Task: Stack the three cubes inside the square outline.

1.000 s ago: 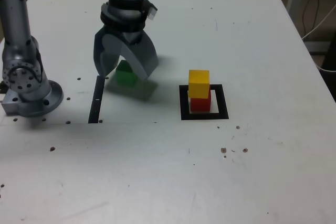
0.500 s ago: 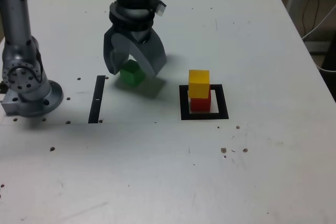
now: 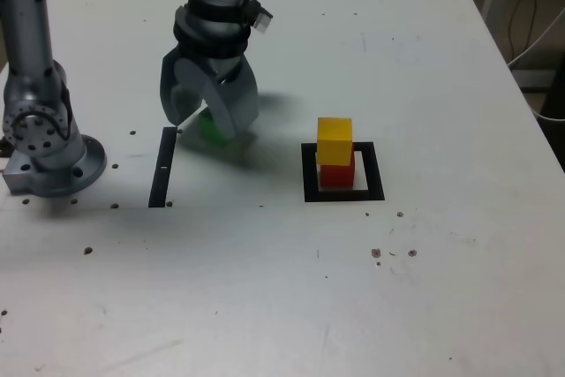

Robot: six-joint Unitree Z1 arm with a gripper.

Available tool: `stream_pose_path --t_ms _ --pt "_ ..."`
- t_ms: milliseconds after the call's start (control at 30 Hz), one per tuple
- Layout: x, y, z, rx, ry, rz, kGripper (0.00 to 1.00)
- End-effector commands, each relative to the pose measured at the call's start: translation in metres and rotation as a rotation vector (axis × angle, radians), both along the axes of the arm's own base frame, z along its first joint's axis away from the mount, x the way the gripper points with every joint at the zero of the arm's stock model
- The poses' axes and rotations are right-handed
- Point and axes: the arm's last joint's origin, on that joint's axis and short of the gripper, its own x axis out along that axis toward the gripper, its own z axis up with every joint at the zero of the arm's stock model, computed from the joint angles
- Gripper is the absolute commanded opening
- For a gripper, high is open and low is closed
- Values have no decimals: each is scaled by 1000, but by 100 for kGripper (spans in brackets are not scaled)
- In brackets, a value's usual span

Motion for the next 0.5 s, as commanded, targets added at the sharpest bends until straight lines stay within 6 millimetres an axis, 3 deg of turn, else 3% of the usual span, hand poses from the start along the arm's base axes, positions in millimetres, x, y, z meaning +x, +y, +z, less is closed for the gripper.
stream_pose_path --t_ms 0,300,467 --pt "-1 -3 -1 -2 4 -20 66" --pt "5 -5 0 7 -38 -73 64" --pt "5 -4 7 47 -73 -79 55"
